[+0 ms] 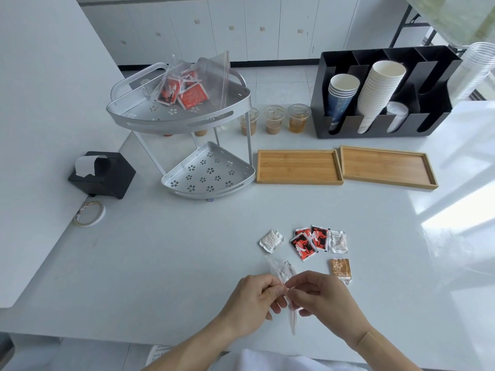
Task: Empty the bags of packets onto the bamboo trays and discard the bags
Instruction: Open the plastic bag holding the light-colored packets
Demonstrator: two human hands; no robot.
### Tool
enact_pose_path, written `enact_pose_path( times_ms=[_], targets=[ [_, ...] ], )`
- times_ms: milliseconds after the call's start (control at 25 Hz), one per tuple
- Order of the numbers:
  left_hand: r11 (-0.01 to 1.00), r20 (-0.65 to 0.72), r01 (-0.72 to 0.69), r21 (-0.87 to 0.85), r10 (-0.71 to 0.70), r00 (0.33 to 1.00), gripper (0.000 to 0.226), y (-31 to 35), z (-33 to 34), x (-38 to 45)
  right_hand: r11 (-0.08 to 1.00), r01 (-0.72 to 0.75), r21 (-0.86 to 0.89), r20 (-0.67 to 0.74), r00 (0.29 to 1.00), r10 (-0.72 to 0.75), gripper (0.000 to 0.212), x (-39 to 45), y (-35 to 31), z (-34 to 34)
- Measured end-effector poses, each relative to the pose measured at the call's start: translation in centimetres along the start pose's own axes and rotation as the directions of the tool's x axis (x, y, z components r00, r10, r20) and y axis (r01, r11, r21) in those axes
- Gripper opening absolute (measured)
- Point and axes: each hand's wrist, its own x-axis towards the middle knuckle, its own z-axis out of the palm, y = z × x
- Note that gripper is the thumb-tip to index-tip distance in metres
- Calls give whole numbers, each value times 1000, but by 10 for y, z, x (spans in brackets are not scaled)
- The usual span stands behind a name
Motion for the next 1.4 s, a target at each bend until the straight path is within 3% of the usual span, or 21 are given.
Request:
enact_pose_path(
  times_ms=[160, 400, 440, 600, 840, 1120, 1280, 1400],
  targets=[
    [999, -2, -13, 31, 13, 1000, 26, 0, -1, 2, 992, 68, -106, -17, 997, -70, 11, 4, 0, 0],
    [999, -28, 8, -39, -9, 1000, 9, -4, -6, 7, 966, -183, 183, 101, 981, 166, 11, 11, -4, -3],
    [997, -33, 19, -68, -22, 999, 5, -3, -6, 7, 957, -205, 205, 118, 976, 184, 12, 12, -5, -3],
    [994, -10, 55, -98, -57, 998, 25, -2, -2, 7, 923, -289, 255, 202, 949, 241, 16, 15, -9, -7],
    [992, -42, 71, -105, -76, 996, 20, -1, -4, 6, 892, -347, 290, 309, 916, 256, 21, 18, -7, -10],
    [991, -66, 128, -47, -131, 989, 5, 2, -4, 6, 964, -189, 189, 232, 962, 143, 20, 19, -3, -7],
    [984, -72, 93, 151, -83, 994, 16, 5, -3, 4, 998, -32, -63, 149, 988, 41, 16, 16, -5, -4],
    [959, -70, 28, 281, -9, 997, 17, 5, -3, 3, 961, 83, -264, 217, 976, -25, 19, 15, -9, -7]
  ],
)
